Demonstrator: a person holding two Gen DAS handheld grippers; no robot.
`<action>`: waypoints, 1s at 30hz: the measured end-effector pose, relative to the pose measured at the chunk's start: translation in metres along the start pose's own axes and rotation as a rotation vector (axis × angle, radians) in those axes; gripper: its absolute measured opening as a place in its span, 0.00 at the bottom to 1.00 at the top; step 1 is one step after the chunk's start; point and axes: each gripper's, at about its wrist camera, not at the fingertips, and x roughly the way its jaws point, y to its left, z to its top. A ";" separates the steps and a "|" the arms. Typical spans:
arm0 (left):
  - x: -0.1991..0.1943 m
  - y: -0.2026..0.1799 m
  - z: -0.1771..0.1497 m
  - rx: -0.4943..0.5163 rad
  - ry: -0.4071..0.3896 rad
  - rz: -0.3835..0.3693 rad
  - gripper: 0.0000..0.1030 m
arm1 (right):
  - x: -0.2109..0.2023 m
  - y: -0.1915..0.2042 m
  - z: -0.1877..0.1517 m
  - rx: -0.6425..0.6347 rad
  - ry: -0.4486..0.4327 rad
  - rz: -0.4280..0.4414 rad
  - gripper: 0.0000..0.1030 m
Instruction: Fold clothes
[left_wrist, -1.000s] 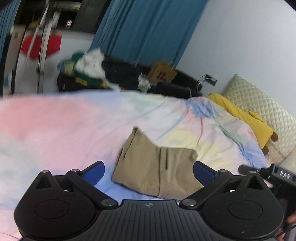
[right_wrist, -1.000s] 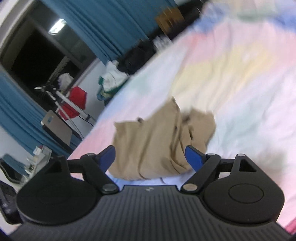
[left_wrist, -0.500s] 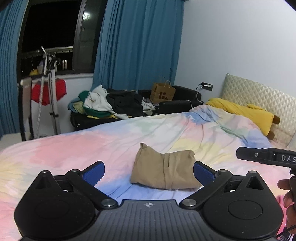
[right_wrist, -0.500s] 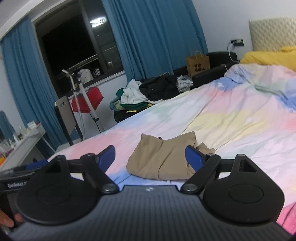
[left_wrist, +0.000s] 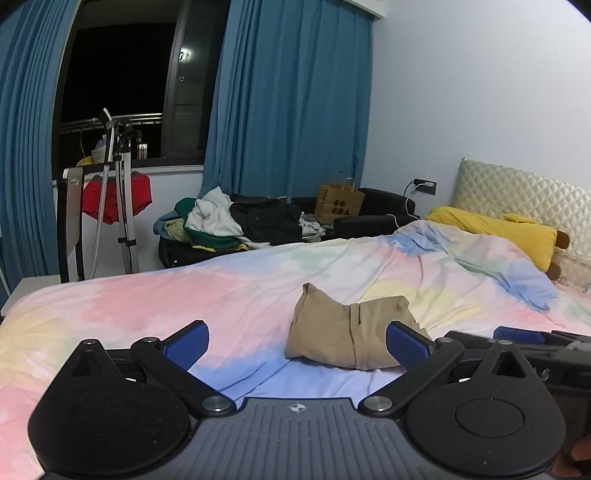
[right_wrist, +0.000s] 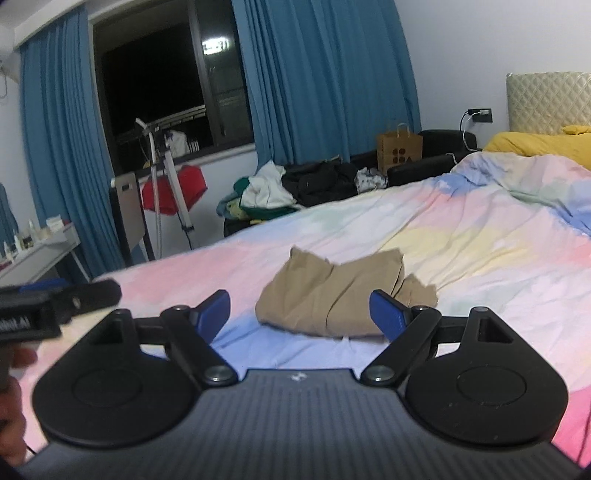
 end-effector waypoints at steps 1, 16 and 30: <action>0.001 0.002 -0.003 -0.003 -0.001 0.004 1.00 | 0.001 0.003 -0.003 -0.014 -0.001 -0.008 0.82; 0.010 0.010 -0.025 -0.028 -0.016 -0.014 1.00 | 0.005 0.015 -0.023 -0.088 -0.017 -0.074 0.82; 0.023 0.019 -0.036 -0.069 0.011 0.022 1.00 | 0.016 0.009 -0.024 -0.075 0.031 -0.094 0.82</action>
